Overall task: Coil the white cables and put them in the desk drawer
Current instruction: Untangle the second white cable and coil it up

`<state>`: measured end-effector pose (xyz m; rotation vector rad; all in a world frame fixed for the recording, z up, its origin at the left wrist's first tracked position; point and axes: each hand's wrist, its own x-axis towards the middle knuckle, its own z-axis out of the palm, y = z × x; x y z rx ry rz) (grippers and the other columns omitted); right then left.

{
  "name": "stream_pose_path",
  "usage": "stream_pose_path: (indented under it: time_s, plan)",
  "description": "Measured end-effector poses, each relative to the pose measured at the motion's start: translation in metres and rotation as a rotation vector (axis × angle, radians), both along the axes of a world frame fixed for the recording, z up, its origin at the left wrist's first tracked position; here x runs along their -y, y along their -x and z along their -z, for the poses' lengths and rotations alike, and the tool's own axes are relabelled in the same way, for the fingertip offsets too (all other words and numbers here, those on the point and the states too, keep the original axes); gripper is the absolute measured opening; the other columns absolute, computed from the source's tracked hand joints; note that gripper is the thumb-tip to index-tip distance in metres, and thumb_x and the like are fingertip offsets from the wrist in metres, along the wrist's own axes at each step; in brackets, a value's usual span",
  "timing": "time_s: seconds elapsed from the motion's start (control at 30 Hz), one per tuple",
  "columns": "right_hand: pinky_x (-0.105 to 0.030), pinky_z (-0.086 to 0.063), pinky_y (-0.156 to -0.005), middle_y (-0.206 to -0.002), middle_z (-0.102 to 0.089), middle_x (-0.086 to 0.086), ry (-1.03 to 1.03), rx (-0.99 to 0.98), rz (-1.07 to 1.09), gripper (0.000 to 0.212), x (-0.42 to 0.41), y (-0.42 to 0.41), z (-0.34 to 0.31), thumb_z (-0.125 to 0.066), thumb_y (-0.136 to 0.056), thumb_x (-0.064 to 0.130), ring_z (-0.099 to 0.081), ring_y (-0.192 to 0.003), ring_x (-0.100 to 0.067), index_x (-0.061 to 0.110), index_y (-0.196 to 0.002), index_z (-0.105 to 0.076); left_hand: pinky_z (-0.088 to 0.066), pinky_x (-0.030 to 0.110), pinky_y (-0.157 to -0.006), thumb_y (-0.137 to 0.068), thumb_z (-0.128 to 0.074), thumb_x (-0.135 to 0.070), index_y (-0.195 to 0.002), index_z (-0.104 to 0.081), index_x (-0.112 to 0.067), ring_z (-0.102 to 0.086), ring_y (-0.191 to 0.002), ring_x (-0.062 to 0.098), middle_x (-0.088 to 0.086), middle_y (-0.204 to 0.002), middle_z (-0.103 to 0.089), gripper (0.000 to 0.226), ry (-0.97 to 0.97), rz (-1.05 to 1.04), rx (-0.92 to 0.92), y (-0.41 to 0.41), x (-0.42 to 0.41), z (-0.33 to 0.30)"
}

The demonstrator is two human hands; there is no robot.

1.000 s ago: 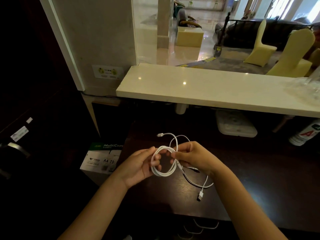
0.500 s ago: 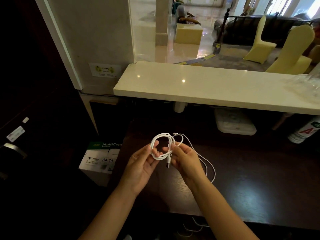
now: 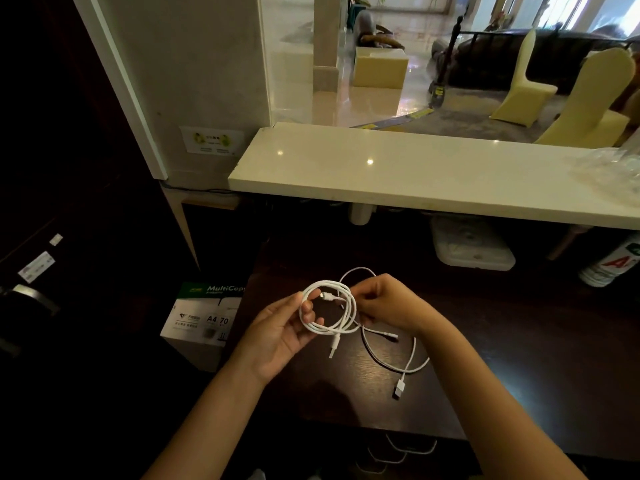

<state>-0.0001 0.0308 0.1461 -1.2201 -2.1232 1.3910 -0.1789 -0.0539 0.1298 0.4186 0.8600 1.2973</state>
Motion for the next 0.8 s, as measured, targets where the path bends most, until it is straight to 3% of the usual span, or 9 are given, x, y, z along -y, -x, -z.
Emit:
stream_pose_path:
  time_s: [0.17,0.27,0.33,0.4,0.47,0.57,0.7,0.8]
  plan:
    - [-0.030,-0.048,-0.067,-0.069,-0.066,-0.007,0.122,-0.182,0.025,0.035,0.001,0.005,-0.006,-0.041,-0.087,-0.006,-0.060,-0.058,-0.010,0.014,-0.086,-0.070,-0.058,0.027,-0.071,-0.078,-0.055,-0.019,-0.097,-0.065,-0.005,-0.056,-0.054,0.004,-0.004,-0.060,-0.057,0.026,0.043,-0.024,0.033,0.003,0.000,0.003]
    - [-0.017,-0.048,-0.061,-0.076,-0.062,-0.002,0.083,-0.227,-0.027,0.032,0.007,0.011,-0.010,-0.048,-0.089,0.000,-0.057,-0.061,-0.006,0.017,-0.114,-0.058,-0.058,0.029,-0.068,-0.086,-0.051,-0.016,-0.086,-0.069,-0.006,-0.057,-0.052,0.005,-0.002,-0.059,-0.058,0.021,0.069,-0.054,0.048,0.004,0.000,0.004]
    - [-0.017,-0.050,-0.063,-0.078,-0.060,0.003,-0.061,-0.171,-0.093,0.044,0.010,0.016,-0.010,-0.061,-0.085,0.009,-0.059,-0.065,-0.007,0.022,-0.125,-0.049,-0.059,0.029,-0.067,-0.090,-0.048,-0.014,-0.079,-0.073,-0.007,-0.059,-0.055,0.006,0.000,-0.060,-0.060,0.028,0.086,-0.076,0.051,0.004,0.000,0.005]
    - [-0.017,-0.051,-0.068,-0.084,-0.063,0.010,-0.298,-0.075,-0.096,0.041,0.011,0.023,-0.005,-0.066,-0.083,0.019,-0.062,-0.073,-0.003,0.025,-0.122,-0.054,-0.059,0.029,-0.068,-0.090,-0.048,-0.014,-0.084,-0.071,-0.007,-0.060,-0.057,0.007,0.000,-0.061,-0.061,0.025,0.093,-0.073,0.042,0.002,0.000,0.004]
    - [-0.017,-0.048,-0.069,-0.093,-0.069,0.011,-0.572,0.017,-0.045,0.027,0.012,0.028,-0.004,-0.062,-0.086,0.029,-0.062,-0.080,0.001,0.023,-0.112,-0.064,-0.058,0.030,-0.071,-0.090,-0.048,-0.013,-0.090,-0.066,-0.006,-0.058,-0.053,0.005,-0.001,-0.059,-0.059,0.020,0.091,-0.055,0.020,0.000,0.001,0.003]
    - [-0.025,-0.048,-0.055,-0.091,-0.071,0.005,-0.949,0.186,-0.052,0.038,0.011,0.030,0.002,-0.045,-0.088,0.044,-0.067,-0.075,-0.011,0.024,-0.112,-0.067,-0.057,0.030,-0.072,-0.091,-0.048,-0.012,-0.090,-0.066,-0.006,-0.058,-0.053,0.005,-0.002,-0.058,-0.059,0.019,0.107,-0.071,-0.007,-0.001,0.002,0.003]
    - [-0.027,-0.042,-0.038,-0.086,-0.065,0.005,-1.094,0.222,-0.160,0.039,0.011,0.030,0.007,-0.040,-0.091,0.044,-0.061,-0.056,-0.012,0.025,-0.116,-0.064,-0.059,0.031,-0.066,-0.091,-0.048,-0.012,-0.091,-0.065,-0.004,-0.058,-0.064,0.011,0.002,-0.065,-0.059,0.018,0.144,-0.082,-0.017,0.000,0.004,0.004]
    - [-0.024,-0.038,-0.040,-0.103,-0.062,-0.002,-1.219,0.238,-0.154,0.034,0.013,0.029,0.009,-0.044,-0.092,0.040,-0.059,-0.064,-0.011,0.026,-0.113,-0.066,-0.059,0.031,-0.065,-0.091,-0.048,-0.010,-0.088,-0.065,-0.004,-0.058,-0.055,0.008,0.002,-0.063,-0.058,0.018,0.158,-0.098,-0.042,-0.001,0.005,0.006]
